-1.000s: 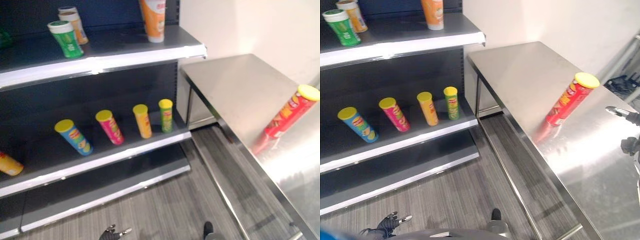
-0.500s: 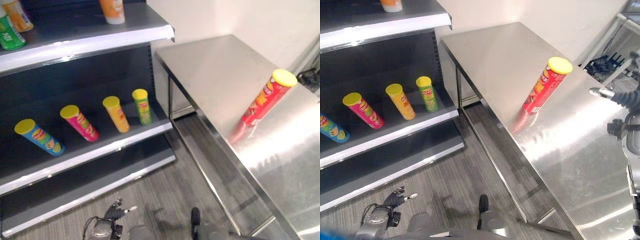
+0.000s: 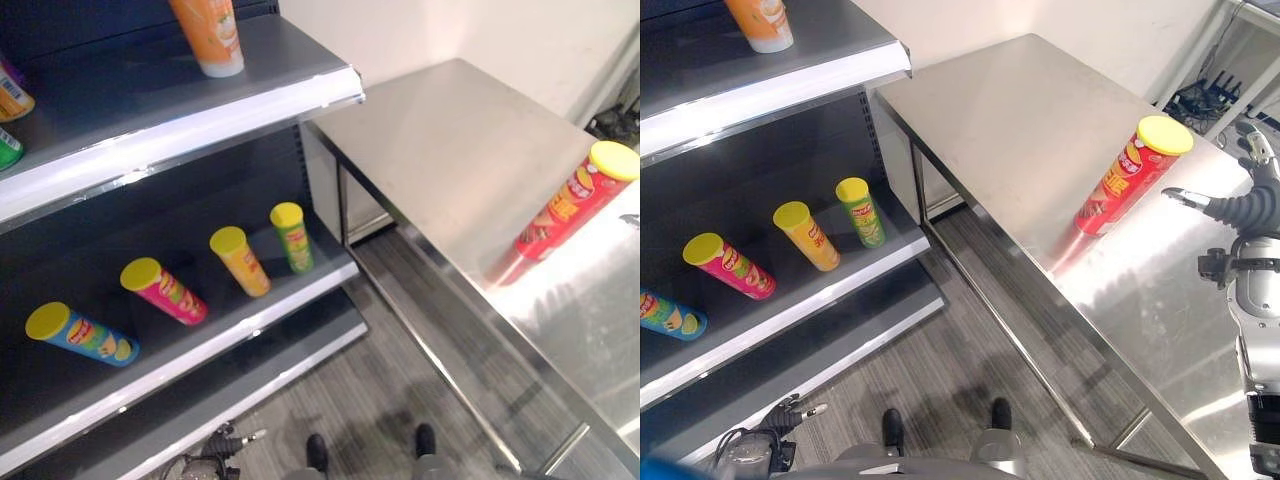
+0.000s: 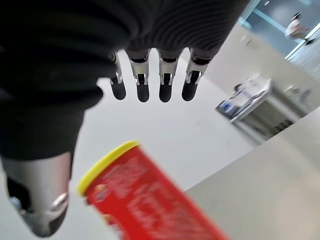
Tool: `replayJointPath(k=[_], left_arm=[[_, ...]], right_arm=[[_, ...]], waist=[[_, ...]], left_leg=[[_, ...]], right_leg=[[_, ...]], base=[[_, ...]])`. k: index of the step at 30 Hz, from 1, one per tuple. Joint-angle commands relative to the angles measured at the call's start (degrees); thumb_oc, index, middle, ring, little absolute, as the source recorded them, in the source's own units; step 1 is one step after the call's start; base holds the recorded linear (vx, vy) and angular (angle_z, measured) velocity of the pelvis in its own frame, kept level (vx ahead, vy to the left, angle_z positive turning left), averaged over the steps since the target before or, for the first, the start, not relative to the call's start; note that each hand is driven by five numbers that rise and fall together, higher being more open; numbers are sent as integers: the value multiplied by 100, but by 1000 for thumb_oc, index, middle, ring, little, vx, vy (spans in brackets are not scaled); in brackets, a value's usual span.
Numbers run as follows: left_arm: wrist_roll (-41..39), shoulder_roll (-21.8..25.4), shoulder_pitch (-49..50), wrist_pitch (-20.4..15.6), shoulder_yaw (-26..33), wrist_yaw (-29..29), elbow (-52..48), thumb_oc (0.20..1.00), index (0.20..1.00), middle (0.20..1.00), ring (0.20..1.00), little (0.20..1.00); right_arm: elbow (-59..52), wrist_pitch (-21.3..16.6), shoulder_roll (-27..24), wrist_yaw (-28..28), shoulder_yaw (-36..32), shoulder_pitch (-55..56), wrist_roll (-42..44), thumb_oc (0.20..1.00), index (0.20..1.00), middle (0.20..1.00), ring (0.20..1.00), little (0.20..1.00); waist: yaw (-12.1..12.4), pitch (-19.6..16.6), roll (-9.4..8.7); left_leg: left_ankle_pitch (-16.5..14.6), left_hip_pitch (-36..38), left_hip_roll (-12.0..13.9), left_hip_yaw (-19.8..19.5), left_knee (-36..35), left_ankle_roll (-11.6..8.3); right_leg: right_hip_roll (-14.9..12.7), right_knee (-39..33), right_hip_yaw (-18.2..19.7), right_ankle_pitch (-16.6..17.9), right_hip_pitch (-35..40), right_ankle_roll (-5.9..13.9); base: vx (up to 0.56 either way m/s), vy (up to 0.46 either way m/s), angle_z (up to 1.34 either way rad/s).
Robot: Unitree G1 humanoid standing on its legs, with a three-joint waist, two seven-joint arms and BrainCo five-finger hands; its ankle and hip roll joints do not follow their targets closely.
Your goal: Put the goods on the table back onto the shelves and tidy them up.
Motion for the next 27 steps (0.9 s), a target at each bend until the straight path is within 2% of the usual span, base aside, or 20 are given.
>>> replayJointPath(k=[1, 14, 27], left_arm=[[17, 91, -60, -121, -111, 83, 108, 1000, 1000, 1000, 1000, 1000], [-104, -79, 48, -77, -54, 188, 414, 1000, 1000, 1000, 1000, 1000], [-262, -47, 31, -110, -166, 229, 383, 1000, 1000, 1000, 1000, 1000]], right_arm=[[181, -199, -376, -73, -29, -508, 228, 1000, 1000, 1000, 1000, 1000], [745, -94, -634, -11, 354, -727, 283, 1000, 1000, 1000, 1000, 1000], [1545, 2, -969, 169, 1274, -1505, 425, 1000, 1000, 1000, 1000, 1000]], waist=[[178, -138, 52], [361, -150, -27], [489, -138, -58]], left_leg=[[-596, 162, 368, -90, 143, -277], [-519, 130, 484, -242, 129, -387], [-424, 58, 544, -353, 83, -471]], right_leg=[[-48, 301, -168, -682, 140, 318], [38, 214, -433, -776, 329, 244], [108, 176, -618, -800, 371, 200]], base=[[0, 0, 0], [6, -34, 10], [-2, -19, 8]])
